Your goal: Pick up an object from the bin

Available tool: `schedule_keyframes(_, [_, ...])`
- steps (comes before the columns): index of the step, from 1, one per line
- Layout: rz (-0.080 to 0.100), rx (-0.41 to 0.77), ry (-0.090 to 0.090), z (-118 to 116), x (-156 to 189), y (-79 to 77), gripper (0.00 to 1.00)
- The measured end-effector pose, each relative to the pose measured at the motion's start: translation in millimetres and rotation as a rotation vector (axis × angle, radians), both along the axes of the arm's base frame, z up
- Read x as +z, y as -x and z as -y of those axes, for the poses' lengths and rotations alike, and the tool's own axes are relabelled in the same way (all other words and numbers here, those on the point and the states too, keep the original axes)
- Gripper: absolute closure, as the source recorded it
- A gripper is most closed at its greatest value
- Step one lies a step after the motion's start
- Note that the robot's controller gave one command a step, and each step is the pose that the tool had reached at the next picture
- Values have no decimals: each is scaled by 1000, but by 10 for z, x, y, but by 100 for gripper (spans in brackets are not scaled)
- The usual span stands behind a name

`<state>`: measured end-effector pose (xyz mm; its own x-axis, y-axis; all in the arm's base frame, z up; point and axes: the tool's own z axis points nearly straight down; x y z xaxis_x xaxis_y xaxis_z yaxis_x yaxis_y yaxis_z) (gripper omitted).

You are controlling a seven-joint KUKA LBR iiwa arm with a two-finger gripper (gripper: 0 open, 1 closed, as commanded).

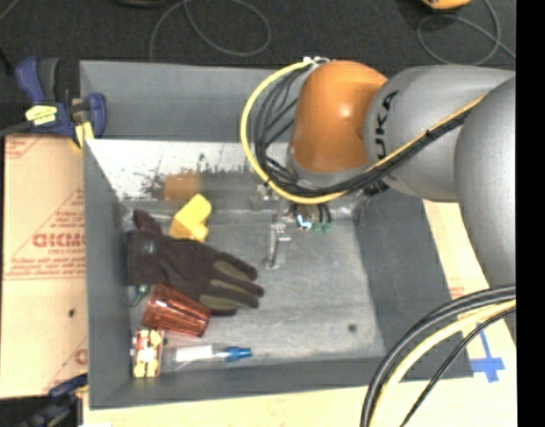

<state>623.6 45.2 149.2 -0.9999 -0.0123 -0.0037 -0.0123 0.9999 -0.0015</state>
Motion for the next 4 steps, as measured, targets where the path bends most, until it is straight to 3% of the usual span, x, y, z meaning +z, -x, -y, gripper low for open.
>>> schedule_keyframes(1, [1, -79, -5, -324, -61, 248, 0])
schedule_keyframes(2, [10, -173, -5, -462, -391, 226, 0])
schedule_keyframes(3, [5, -223, -6, -413, -774, 383, 100])
schedule_keyframes(4, [5, -223, -6, -413, -774, 383, 100])
